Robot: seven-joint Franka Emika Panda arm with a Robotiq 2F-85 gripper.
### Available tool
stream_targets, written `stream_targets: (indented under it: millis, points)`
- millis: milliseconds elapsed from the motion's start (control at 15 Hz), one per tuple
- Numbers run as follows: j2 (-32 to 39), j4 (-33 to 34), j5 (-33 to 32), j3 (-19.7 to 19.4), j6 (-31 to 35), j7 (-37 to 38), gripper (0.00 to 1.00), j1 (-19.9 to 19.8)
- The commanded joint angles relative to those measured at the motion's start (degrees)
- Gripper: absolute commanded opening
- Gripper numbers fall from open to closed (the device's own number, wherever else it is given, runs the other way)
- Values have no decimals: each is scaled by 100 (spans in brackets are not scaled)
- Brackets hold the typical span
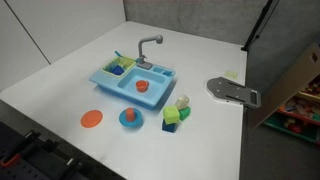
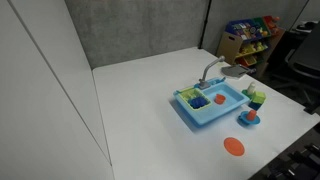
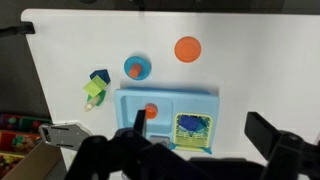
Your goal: Put the white bottle in the sink
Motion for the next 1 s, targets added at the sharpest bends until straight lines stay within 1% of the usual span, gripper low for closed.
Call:
stream_targets:
  millis: [0, 467, 533, 933]
  points:
    - [11, 21, -26, -27, -15, 27, 100, 42]
    - [6, 22, -26, -26, -14, 27, 100, 42]
    - [50, 80, -56, 0, 10, 110, 100, -18]
    - [915, 596, 66, -211, -131, -89, 100, -23]
